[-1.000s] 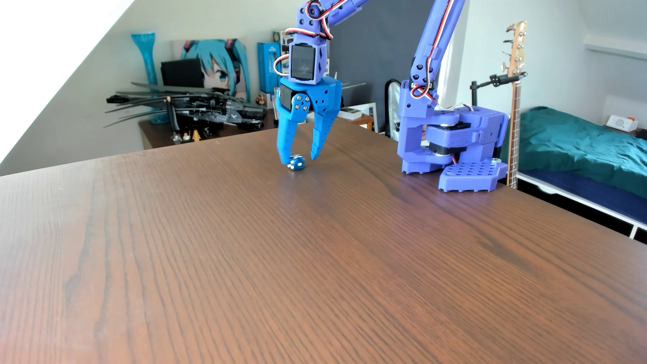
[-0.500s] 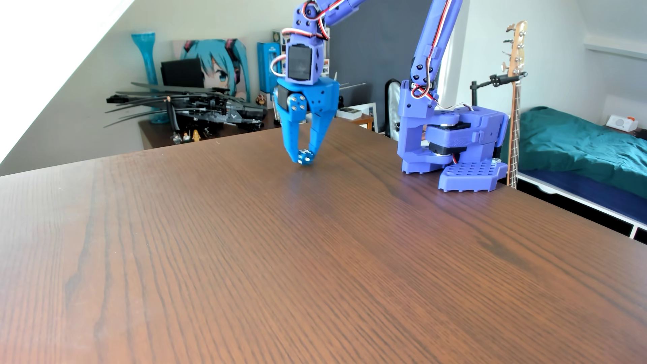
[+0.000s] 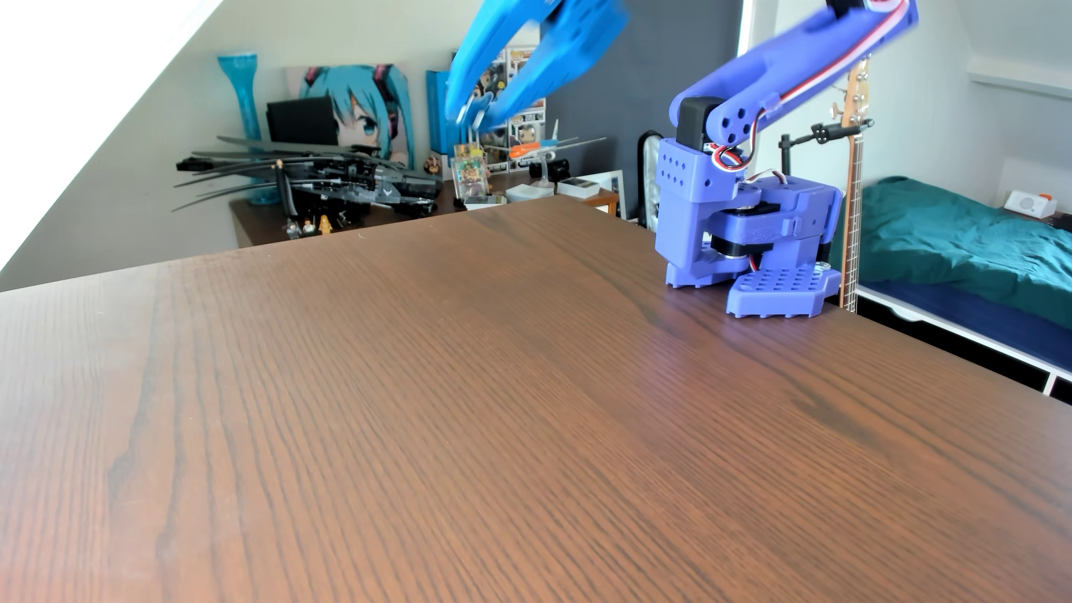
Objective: Grab the blue dice
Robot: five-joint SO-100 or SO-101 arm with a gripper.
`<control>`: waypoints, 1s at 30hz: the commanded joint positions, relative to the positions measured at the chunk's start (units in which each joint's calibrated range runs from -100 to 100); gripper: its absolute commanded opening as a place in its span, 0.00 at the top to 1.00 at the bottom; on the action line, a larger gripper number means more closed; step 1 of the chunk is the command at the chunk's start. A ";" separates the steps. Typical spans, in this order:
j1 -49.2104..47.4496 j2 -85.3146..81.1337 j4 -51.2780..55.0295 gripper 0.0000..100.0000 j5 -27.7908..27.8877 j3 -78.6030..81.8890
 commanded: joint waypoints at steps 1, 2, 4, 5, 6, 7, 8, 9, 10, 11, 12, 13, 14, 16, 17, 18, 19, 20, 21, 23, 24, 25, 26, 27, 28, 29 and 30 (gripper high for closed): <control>-1.49 0.38 -0.92 0.98 -1.19 -5.37; -1.49 3.15 -1.94 0.98 -1.61 -5.65; -1.41 10.10 -4.25 0.98 -1.98 -6.01; -1.33 13.78 -5.54 0.98 -1.98 -6.01; -1.08 16.71 -6.56 0.98 -1.98 -6.01; -0.92 19.22 -7.33 0.98 -1.98 -6.01; -0.84 20.73 -7.84 0.98 -1.98 -6.01; -0.84 21.31 -8.36 0.98 -1.98 -5.83; -0.84 21.40 -8.61 0.98 -1.98 -5.56; -0.84 21.40 -8.53 0.98 -1.98 -5.56; -0.92 21.31 -8.53 0.98 -1.98 -5.65; -0.92 21.31 -8.53 0.98 -1.98 -5.83; -0.92 21.31 -8.53 0.98 -1.98 -5.83; -0.84 21.31 -8.53 0.97 -1.98 -5.83; -0.84 21.31 -8.44 0.96 -1.98 -5.83; -0.84 21.31 -8.27 0.94 -1.98 -5.83; -0.84 21.31 -7.93 0.91 -1.98 -5.92; -0.84 21.23 -7.50 0.88 -1.98 -5.92; -0.92 21.23 -7.07 0.84 -1.88 -5.92; -0.92 21.23 -6.39 0.78 -1.88 -5.92; -1.08 21.23 -6.05 0.75 -1.77 -5.92; -1.17 21.23 -5.79 0.73 -1.72 -5.92; -1.17 21.23 -5.62 0.72 -1.72 -5.92; -1.17 21.15 -5.45 0.72 -1.72 -5.92; -1.17 21.15 -5.45 0.72 -1.67 -5.92; -1.08 21.15 -5.45 0.72 -1.67 -5.92; -1.00 21.15 -5.45 0.72 -1.67 -5.92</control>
